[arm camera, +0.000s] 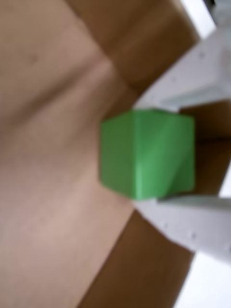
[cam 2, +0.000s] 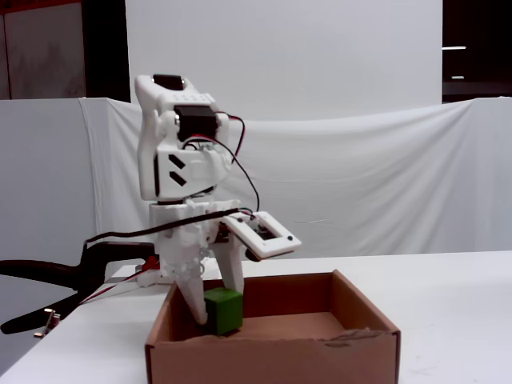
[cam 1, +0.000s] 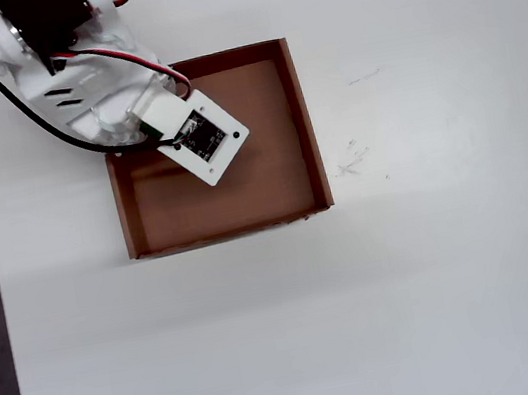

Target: Grasp a green cube and put it in a box.

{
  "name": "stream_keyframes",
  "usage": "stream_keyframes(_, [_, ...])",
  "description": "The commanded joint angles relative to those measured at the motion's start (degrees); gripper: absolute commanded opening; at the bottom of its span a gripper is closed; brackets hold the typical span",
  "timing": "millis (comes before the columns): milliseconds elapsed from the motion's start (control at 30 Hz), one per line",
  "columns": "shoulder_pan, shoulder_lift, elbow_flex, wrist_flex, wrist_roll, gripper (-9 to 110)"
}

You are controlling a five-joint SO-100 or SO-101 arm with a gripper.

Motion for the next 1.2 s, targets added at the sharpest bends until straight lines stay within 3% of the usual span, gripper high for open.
stream_keyframes(0, [-0.44,-0.26,-3.52,-1.14,-0.88,12])
stream_keyframes(467, [2.02,3.87,-5.27,2.02,-0.09,24])
stream_keyframes(733, [13.45,21.71,-7.73,15.56,11.43,24])
stream_keyframes(933, [29.00,39.20,7.21,23.47,11.87,24])
stream_keyframes(1167, [34.80,52.91,22.76,26.28,17.58,24])
